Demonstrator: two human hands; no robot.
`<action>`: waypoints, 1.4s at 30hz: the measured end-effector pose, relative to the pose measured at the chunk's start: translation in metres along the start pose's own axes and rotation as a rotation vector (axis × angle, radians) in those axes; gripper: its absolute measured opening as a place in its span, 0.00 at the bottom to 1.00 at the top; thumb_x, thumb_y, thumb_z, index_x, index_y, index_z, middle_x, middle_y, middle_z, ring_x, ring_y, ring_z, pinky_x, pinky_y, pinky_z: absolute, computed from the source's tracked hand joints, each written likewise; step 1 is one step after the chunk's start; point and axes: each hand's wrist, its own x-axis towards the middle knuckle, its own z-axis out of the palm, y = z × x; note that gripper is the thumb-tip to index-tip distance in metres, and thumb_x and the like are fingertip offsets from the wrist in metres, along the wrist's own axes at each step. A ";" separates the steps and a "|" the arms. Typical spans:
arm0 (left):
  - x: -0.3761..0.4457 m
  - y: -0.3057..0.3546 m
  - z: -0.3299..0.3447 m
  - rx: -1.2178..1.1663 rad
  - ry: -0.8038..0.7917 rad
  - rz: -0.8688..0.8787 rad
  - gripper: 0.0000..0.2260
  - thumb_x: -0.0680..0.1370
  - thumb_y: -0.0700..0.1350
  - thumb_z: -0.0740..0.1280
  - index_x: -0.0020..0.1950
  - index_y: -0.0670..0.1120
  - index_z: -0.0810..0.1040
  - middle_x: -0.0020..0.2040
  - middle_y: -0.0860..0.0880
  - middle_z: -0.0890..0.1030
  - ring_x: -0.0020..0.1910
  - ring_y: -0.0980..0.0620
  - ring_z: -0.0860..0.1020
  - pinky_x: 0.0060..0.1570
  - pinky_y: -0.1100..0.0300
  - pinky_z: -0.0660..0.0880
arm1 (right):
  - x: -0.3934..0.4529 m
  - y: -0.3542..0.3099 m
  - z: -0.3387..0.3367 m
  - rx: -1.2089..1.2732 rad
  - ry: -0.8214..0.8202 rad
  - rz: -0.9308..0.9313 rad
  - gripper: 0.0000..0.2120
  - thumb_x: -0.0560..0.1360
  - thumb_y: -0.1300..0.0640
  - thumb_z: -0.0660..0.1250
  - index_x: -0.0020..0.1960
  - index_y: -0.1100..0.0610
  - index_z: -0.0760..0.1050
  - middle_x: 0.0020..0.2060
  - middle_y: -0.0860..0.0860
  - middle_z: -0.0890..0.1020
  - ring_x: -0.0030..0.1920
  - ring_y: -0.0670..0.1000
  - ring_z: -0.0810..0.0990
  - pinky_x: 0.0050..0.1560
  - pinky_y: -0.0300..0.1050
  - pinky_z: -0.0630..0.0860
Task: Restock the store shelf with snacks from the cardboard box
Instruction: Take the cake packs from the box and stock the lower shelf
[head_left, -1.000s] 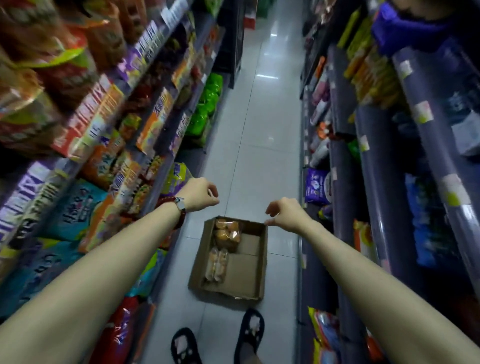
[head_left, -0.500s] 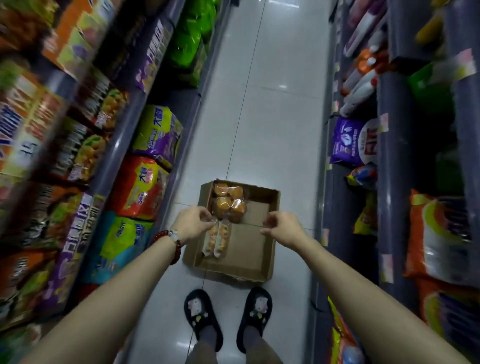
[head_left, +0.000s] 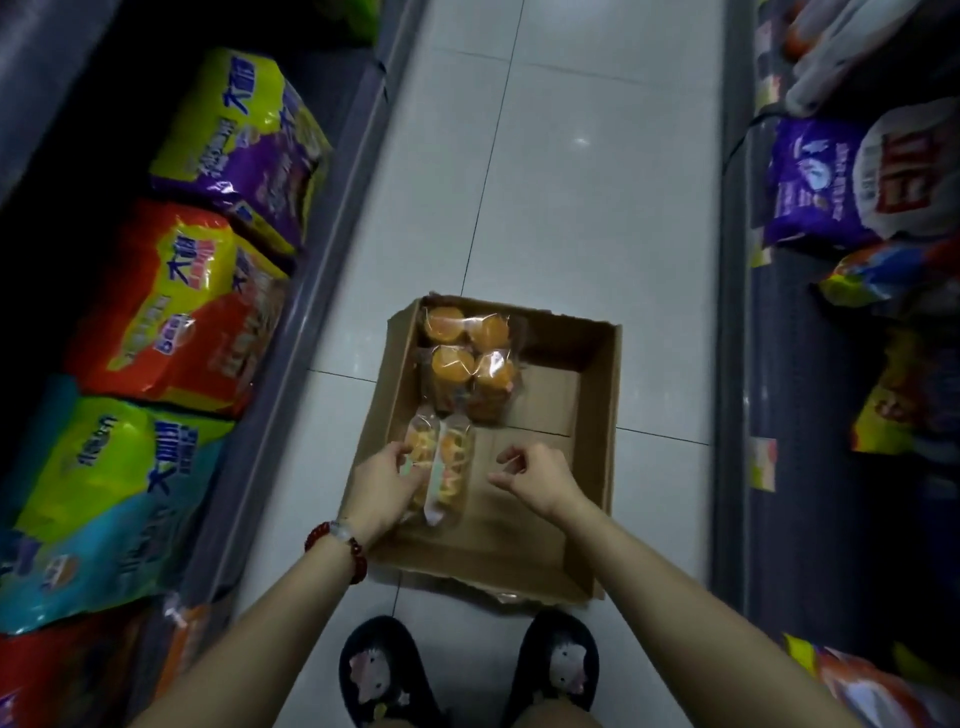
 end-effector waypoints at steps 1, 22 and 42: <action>0.008 -0.006 0.009 -0.027 0.008 0.013 0.19 0.79 0.46 0.65 0.69 0.44 0.71 0.62 0.45 0.78 0.59 0.48 0.77 0.54 0.59 0.73 | 0.012 0.007 0.009 0.008 0.007 0.000 0.18 0.74 0.54 0.72 0.61 0.59 0.76 0.43 0.48 0.79 0.44 0.45 0.78 0.46 0.38 0.76; 0.088 -0.094 0.091 -0.139 0.223 0.302 0.30 0.78 0.47 0.66 0.77 0.46 0.57 0.76 0.48 0.63 0.71 0.50 0.66 0.69 0.54 0.67 | 0.124 0.062 0.123 0.279 0.172 -0.171 0.38 0.70 0.44 0.72 0.75 0.52 0.60 0.68 0.50 0.72 0.68 0.52 0.72 0.69 0.54 0.70; 0.102 -0.098 0.122 0.075 0.344 0.211 0.38 0.73 0.44 0.73 0.77 0.44 0.57 0.71 0.44 0.64 0.70 0.46 0.65 0.70 0.53 0.66 | 0.111 0.115 0.085 0.387 0.287 -0.048 0.25 0.81 0.51 0.59 0.76 0.52 0.58 0.66 0.54 0.74 0.65 0.58 0.74 0.63 0.53 0.71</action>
